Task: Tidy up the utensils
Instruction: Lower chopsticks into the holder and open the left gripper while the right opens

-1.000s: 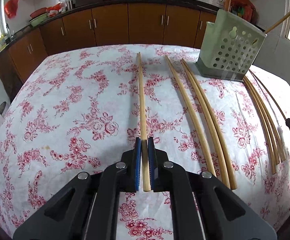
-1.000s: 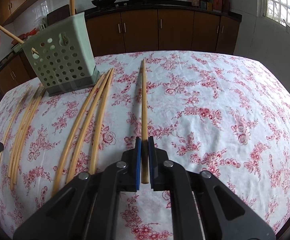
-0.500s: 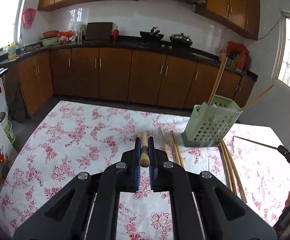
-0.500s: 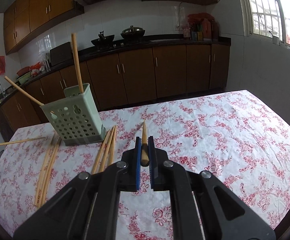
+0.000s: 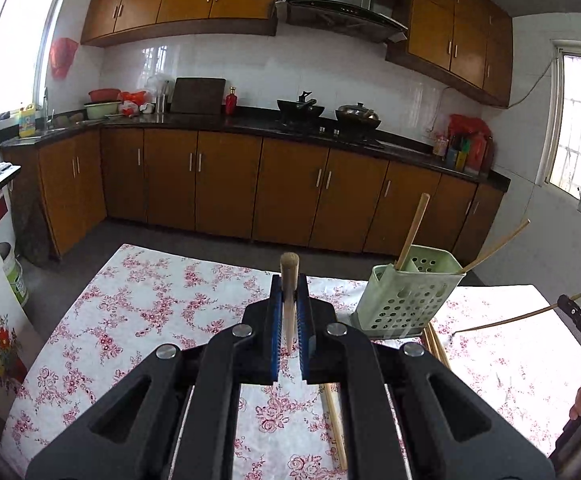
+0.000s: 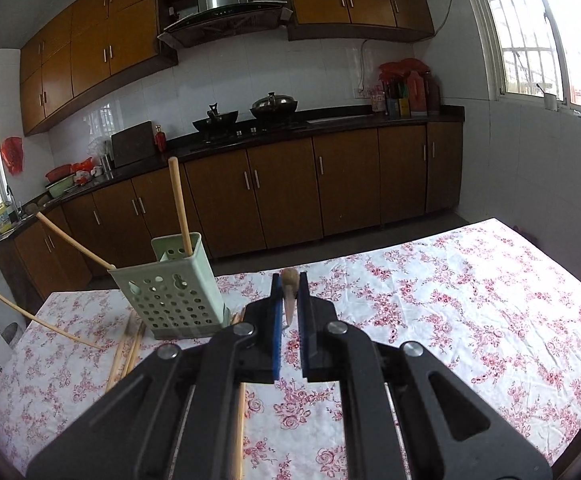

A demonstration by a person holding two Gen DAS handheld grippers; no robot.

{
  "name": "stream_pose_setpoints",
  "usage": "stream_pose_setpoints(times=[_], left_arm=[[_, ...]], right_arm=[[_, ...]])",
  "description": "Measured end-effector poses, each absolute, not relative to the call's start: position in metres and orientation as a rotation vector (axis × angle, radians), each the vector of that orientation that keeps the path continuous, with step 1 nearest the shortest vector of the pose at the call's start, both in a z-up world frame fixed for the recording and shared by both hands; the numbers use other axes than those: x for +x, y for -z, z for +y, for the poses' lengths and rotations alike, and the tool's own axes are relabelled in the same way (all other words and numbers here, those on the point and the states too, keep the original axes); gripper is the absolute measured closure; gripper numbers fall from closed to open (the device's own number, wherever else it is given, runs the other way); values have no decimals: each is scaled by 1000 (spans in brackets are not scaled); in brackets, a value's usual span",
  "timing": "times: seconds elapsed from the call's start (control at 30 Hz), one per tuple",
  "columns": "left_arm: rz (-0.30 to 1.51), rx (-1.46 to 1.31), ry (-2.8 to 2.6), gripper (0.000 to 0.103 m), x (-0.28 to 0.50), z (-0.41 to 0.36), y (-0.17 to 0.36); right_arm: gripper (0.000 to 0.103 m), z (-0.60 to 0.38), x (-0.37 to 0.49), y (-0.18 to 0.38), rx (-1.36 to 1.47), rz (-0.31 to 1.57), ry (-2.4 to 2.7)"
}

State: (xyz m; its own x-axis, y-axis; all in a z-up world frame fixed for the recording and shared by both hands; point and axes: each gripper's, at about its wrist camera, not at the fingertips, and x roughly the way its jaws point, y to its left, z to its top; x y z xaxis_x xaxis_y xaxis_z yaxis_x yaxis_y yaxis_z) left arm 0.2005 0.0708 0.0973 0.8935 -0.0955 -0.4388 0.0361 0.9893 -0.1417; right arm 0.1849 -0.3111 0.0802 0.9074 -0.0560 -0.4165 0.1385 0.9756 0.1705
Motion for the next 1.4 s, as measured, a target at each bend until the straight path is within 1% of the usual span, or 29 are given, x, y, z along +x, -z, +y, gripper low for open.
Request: stream_pose_setpoints(times=[0.23,0.43,0.57,0.73,0.87,0.97,1.23,1.4], left_arm=[[396,-125,146,96,189,55,-139],[298,-128,207,96,183,28,-180],[225,-125,220,96,195,3,-207],[136,-148,190,96,220,-23,-226],[105,-188,153,96,243,-31,-227],[91,-196,120,96,258,-35,-217],[200,-228,116,96,284,-34,-170],[250,-211,125,96,290,-38,-156]], right_arm=[[95,-303,179,-137,233,360,-15],[95,-288,169,-188,257,250,-116],[95,-275,175,-212,233,170,-124],[95,-263,205,-220,225,127,-100],[95,-263,235,-218,240,137,-74],[95,-262,256,-210,245,156,-65],[95,-251,282,-177,218,224,-72],[95,-249,288,-161,225,267,-71]])
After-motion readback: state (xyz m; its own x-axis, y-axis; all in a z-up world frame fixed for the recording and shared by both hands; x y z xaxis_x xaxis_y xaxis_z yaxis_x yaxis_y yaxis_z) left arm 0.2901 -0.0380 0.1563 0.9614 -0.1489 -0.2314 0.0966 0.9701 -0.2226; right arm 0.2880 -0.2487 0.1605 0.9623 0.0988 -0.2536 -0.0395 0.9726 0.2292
